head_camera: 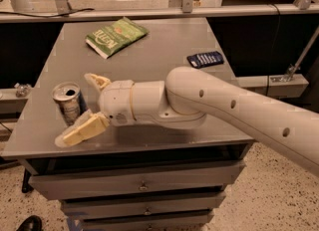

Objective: Knock redbull can over

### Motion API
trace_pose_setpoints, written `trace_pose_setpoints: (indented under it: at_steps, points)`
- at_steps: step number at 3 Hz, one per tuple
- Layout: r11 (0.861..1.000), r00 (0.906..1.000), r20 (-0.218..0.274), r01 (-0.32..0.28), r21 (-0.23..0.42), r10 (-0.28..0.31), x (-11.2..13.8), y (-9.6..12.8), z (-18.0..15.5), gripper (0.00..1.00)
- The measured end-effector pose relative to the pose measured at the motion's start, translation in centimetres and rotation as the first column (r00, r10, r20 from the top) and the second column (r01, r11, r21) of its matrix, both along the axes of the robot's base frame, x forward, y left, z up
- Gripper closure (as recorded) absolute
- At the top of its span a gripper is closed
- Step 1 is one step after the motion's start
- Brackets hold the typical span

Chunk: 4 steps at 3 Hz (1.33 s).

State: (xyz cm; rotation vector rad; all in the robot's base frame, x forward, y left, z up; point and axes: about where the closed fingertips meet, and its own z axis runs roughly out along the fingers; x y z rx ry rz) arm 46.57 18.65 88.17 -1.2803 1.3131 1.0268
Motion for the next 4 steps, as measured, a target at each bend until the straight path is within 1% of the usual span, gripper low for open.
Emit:
trace_pose_setpoints:
  at_steps: [1, 2, 3, 4]
  points:
    - [1.0, 0.9997, 0.018, -0.018, 0.023, 0.018, -0.5, 1.8, -0.3, 0.18]
    - [0.999, 0.9995, 0.025, -0.019, 0.036, 0.018, -0.4, 2.2, -0.3, 0.41]
    - [0.999, 0.9996, 0.029, -0.007, 0.039, 0.006, 0.2, 1.5, -0.1, 0.63]
    - [0.999, 0.9992, 0.027, 0.031, 0.024, -0.031, 1.8, -0.6, 0.5, 0.87]
